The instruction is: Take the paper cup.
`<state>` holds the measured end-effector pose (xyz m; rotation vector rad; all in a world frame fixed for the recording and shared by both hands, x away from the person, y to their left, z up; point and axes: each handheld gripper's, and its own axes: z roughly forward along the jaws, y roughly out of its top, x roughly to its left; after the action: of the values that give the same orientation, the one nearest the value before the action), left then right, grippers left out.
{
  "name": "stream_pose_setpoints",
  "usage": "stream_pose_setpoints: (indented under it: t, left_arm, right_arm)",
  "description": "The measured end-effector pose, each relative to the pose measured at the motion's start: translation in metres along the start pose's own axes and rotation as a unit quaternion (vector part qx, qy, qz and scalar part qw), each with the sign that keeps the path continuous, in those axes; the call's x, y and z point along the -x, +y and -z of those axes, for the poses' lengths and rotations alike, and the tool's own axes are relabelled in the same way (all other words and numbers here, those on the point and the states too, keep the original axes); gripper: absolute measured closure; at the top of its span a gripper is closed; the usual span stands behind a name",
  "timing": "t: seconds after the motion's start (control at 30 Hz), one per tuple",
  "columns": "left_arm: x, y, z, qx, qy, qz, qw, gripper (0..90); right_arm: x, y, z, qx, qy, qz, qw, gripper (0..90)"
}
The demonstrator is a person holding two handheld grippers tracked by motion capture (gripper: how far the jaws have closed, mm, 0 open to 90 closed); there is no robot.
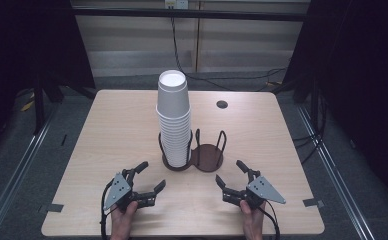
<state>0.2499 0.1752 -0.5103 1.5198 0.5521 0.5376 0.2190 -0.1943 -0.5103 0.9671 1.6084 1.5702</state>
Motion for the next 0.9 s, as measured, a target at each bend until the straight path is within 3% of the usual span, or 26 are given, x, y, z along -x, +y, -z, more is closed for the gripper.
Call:
stream_pose_setpoints:
  t: [0.2,0.23,0.37,0.53,0.8,0.9]
  left_arm:
    - [-0.0002,0.0001,0.0000,0.000,0.000,-0.002,1.0000,15.6]
    - [-0.0003,0.0001,-0.0001,0.000,-0.001,-0.002,1.0000,15.5]
    - [-0.0003,0.0001,0.0000,0.000,0.000,-0.002,1.0000,15.6]
    - [-0.0003,0.0002,-0.0001,0.000,0.000,-0.002,1.0000,15.6]
    - [0.0003,0.0000,-0.0002,0.000,0.000,0.004,1.0000,15.6]
    - [0.0005,-0.0001,-0.0002,0.001,0.000,0.004,1.0000,15.6]
  right_arm:
    - [-0.0004,0.0007,-0.0007,-0.009,-0.005,-0.004,0.9999,12.4]
    - [-0.0003,0.0011,-0.0015,-0.014,-0.019,-0.012,0.9997,12.3]
    - [0.0009,0.0015,-0.0020,-0.019,-0.023,-0.023,0.9993,13.2]
    - [0.0019,0.0031,-0.0060,-0.043,-0.026,-0.030,0.9983,13.2]
    - [-0.0002,0.0068,-0.0089,-0.067,-0.008,-0.030,0.9973,14.0]
    - [-0.0009,0.0088,-0.0090,-0.062,-0.005,-0.026,0.9977,13.4]
